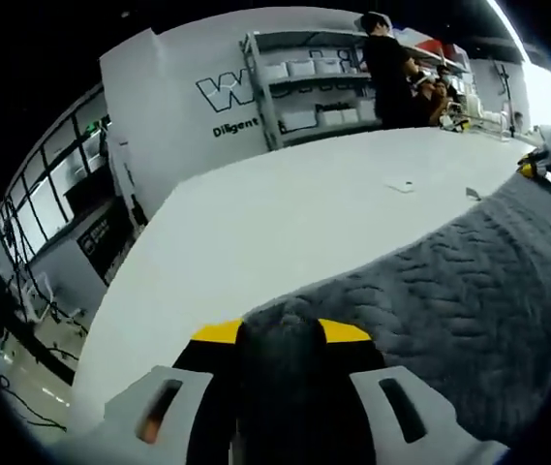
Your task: Open the folded towel by lifting each exposed corner and separating the folded layers until the towel lies flat within the target outline without major curled edges
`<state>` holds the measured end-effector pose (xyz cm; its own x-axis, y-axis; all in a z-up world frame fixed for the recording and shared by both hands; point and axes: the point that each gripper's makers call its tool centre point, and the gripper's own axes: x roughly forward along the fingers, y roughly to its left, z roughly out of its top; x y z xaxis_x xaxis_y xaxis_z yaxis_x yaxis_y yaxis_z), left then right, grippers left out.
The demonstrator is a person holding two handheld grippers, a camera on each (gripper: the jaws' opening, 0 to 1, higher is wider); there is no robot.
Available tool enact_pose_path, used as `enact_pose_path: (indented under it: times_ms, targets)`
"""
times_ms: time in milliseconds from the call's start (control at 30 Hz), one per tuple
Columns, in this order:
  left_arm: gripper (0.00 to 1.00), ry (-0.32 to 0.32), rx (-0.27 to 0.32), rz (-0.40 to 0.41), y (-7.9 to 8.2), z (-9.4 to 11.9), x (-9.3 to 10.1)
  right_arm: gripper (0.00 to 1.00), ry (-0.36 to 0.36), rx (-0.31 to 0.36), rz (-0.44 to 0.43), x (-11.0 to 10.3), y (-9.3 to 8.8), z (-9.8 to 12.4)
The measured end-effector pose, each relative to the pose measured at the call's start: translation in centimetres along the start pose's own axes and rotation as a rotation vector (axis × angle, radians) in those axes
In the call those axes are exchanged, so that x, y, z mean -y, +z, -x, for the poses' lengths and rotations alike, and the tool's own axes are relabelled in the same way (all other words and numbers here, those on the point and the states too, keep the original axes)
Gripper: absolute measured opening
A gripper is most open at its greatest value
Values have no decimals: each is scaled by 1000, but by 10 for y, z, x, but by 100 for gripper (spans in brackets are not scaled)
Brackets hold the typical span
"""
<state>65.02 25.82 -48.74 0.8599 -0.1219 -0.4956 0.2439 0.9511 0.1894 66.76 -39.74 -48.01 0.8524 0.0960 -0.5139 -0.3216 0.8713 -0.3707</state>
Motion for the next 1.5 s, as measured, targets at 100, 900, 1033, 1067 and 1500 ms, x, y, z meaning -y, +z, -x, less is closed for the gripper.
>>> enact_pose_path:
  times_ms: [100,900,1033,1067,1500]
  targets:
    - [44,-6,9,37,-2,6,-5,32,5,10,-1,2,7,13]
    - [100,-226,242,177,50,118,60,95,170,113,-115,-50,36,135]
    - [99,-297,319,175,70,141,85,99,202,134,-140,-66,41,153]
    - [99,-319,341,176,75,147,92,99,219,145,-153,-71,43,157]
    - [99,-387,338,83,69,167,125,99,298,209,-196,-115,47,183]
